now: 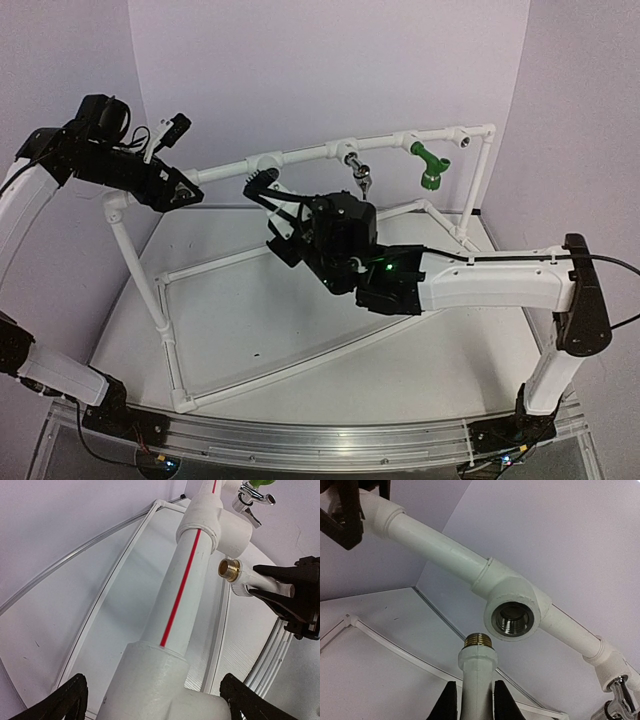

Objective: Install the water faucets

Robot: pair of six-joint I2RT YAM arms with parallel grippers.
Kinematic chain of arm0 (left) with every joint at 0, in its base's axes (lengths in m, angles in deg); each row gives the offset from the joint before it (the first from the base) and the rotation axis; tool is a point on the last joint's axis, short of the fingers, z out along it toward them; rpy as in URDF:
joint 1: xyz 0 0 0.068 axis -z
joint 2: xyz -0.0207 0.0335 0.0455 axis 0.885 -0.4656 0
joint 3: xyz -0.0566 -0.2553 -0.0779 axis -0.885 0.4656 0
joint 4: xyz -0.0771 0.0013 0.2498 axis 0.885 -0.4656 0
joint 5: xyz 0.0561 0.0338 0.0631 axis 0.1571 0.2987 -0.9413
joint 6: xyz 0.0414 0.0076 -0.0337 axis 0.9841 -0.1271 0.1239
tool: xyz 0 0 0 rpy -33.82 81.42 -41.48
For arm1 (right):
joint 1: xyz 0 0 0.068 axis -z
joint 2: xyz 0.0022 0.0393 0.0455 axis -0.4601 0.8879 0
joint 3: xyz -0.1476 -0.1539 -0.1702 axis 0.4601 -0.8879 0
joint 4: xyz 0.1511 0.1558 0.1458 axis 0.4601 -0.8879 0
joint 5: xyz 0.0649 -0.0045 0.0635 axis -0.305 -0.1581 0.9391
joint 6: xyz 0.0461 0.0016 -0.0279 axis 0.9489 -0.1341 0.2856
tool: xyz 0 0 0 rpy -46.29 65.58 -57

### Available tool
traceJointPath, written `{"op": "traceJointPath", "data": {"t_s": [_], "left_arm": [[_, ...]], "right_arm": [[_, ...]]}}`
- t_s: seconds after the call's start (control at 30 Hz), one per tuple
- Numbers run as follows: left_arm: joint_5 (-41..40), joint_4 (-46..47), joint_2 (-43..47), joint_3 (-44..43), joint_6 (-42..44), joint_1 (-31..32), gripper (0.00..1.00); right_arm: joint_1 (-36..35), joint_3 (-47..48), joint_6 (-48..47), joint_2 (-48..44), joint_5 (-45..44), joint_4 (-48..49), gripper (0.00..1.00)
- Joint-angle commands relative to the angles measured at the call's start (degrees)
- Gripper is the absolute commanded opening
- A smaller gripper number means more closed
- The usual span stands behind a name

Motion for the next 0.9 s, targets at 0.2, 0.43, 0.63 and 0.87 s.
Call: {"op": "traceJointPath", "data": {"t_s": [0.2,0.43,0.63,0.87], "left_arm": [[3.5,-3.2,0.7,-6.4,-4.8,0.4,1.00],[11.0,-4.4,-1.8,-16.5,-10.3,0.4,1.00],[21.7,-0.4,-2.2,-20.4,-17.6,0.4,1.00],[31.1,9.8,-1.1,-16.0,-27.4,0.4,0.94]], "right_arm": [[-0.2,-7.3,-1.3,-12.7,20.2,6.8,0.00],[-0.2,-5.6,-7.0,-11.5,27.3,12.1,0.00],[-0.3,-1.7,-11.9,-8.6,29.7,14.7,0.00],[-0.4,3.8,-14.3,-4.8,31.9,17.0,0.00]]}}
